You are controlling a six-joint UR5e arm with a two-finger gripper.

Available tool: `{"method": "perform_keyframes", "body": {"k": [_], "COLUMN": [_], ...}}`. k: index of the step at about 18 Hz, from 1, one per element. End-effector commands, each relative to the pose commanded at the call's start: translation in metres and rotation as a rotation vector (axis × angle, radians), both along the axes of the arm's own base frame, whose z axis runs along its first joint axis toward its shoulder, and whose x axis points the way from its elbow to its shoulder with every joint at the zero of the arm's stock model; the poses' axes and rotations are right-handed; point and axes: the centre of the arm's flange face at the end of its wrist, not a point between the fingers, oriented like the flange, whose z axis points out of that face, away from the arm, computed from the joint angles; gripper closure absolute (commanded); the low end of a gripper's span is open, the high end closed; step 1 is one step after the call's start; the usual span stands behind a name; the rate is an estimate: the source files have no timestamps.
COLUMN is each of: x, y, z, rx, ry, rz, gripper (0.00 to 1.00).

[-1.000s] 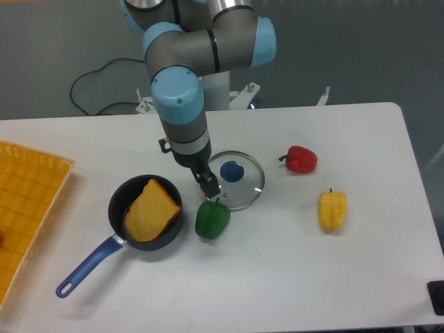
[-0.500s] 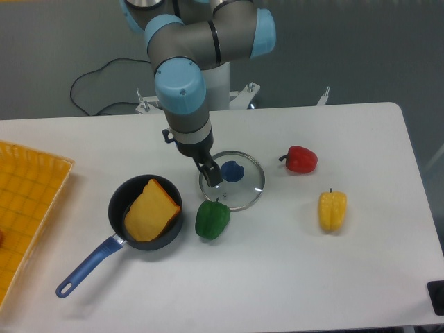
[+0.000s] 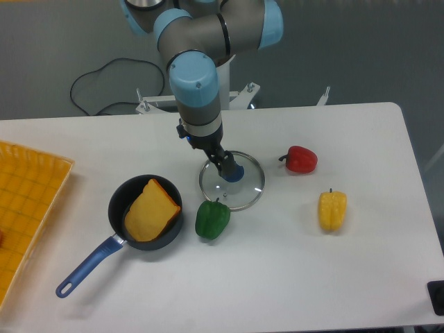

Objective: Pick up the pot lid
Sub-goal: 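Close the gripper on the blue knob of the glass lid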

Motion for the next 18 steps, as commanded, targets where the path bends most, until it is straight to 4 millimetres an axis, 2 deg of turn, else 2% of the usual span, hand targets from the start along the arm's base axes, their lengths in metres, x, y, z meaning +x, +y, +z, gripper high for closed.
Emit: {"method": "perform_keyframes", "body": {"k": [2,4,11,14,18], "x": [-0.002,0.005,-0.007,-0.013,-0.021], "y": [-0.004,-0.012,-0.022,-0.03,-0.036], "z": [-0.004,-0.02,-0.033,-0.041,-0.05], "rx": [-0.004,-0.026,-0.01,-0.013,0.007], "ry": [-0.001,-0.021,-0.009,-0.018,0.002], "rz": [0.063,0.063,0.081,0.004,0.011], "gripper": [0.0,0.0,0.0,0.0,0.0]}}
